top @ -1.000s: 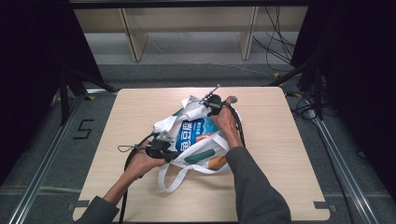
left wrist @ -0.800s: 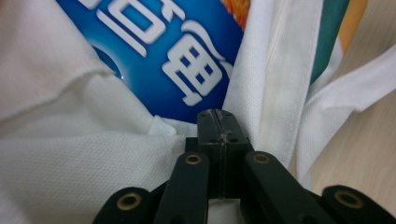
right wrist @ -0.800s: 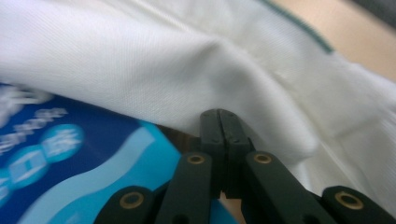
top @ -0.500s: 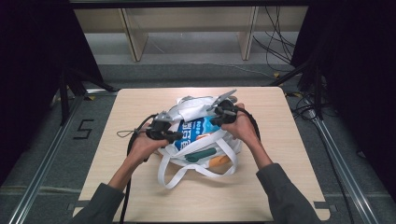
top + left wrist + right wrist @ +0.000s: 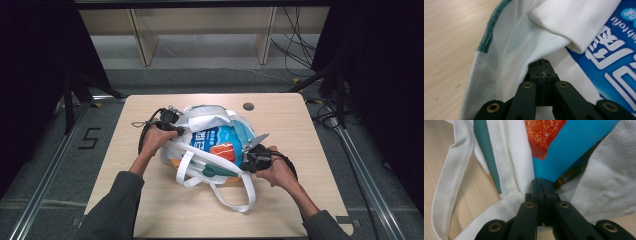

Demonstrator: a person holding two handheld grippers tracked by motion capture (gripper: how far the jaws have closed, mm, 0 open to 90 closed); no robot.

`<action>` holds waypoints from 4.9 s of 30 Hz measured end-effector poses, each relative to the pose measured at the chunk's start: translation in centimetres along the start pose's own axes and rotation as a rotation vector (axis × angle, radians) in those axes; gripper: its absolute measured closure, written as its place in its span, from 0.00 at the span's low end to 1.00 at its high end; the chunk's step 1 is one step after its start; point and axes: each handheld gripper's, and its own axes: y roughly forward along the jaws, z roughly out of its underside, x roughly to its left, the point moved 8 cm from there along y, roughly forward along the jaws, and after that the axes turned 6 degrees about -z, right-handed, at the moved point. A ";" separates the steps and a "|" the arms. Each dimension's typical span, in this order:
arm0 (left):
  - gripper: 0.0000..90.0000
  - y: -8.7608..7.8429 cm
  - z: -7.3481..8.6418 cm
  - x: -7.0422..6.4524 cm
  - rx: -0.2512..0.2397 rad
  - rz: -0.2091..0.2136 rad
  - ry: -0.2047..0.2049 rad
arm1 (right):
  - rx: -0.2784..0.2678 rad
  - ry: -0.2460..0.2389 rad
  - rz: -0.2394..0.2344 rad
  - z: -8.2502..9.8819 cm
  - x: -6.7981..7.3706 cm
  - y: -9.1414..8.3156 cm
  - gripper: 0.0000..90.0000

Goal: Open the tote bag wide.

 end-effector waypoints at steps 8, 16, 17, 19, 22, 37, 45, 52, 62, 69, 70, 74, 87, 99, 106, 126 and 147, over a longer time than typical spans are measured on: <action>0.96 -3.1 -0.1 -5.1 -0.080 0.149 0.109 | -0.242 -0.036 0.125 -6.0 -1.9 -4.8 1.00; 0.97 -3.5 4.7 -6.5 -0.024 0.216 0.174 | -0.130 0.088 0.234 -8.2 -8.8 -0.6 1.00; 0.97 -3.7 5.3 -6.7 -0.003 0.222 0.210 | -0.123 0.111 0.240 -8.1 -9.6 0.2 1.00; 0.97 -3.5 6.0 -7.4 -0.006 0.200 0.249 | -0.056 0.121 0.283 -7.4 -11.4 1.3 1.00; 0.97 -3.6 6.0 -7.6 -0.017 0.189 0.252 | -0.022 0.180 0.279 -6.7 -12.2 2.4 1.00; 0.98 -1.5 0.8 -3.2 -0.034 0.137 0.071 | -0.144 -0.040 0.059 -6.5 -1.0 -1.6 1.00; 0.99 -1.2 1.7 -1.4 -0.026 0.086 0.028 | -0.082 -0.045 0.012 -1.6 0.9 0.0 1.00; 0.92 -4.4 0.5 -1.9 -0.171 0.120 -0.013 | -0.214 -0.075 0.084 -4.0 0.5 -2.2 1.00; 0.96 -3.6 3.1 3.1 -0.139 0.024 -0.087 | -0.223 0.050 0.257 -3.4 -5.7 -2.6 1.00; 0.96 -2.9 3.4 3.1 -0.139 0.039 -0.127 | -0.208 0.090 0.273 -1.7 -6.9 -1.4 1.00; 0.95 -3.9 3.0 2.4 -0.157 0.054 -0.114 | -0.192 0.081 0.271 -1.9 -6.7 -1.8 1.00; 0.92 -5.5 2.3 -0.1 -0.219 0.116 -0.073 | -0.269 0.019 0.237 -3.6 -4.0 -3.7 1.00; 0.93 -6.1 5.7 -3.8 -0.181 0.218 0.014 | -0.212 -0.042 0.102 -1.4 1.1 -2.5 1.00; 0.84 -7.9 5.1 -3.6 -0.280 0.209 -0.059 | -0.343 -0.024 0.132 -2.4 0.5 -5.4 0.94; 0.76 -9.0 4.8 -4.3 -0.300 0.232 -0.050 | -0.368 -0.013 0.155 -2.4 0.3 -5.9 0.89; 0.57 -10.9 5.4 -5.4 -0.340 0.263 -0.075 | -0.398 0.030 0.172 -1.6 -0.2 -6.8 0.71; 0.45 -11.5 5.4 -6.3 -0.351 0.275 -0.064 | -0.404 0.053 0.188 -1.1 0.0 -6.9 0.57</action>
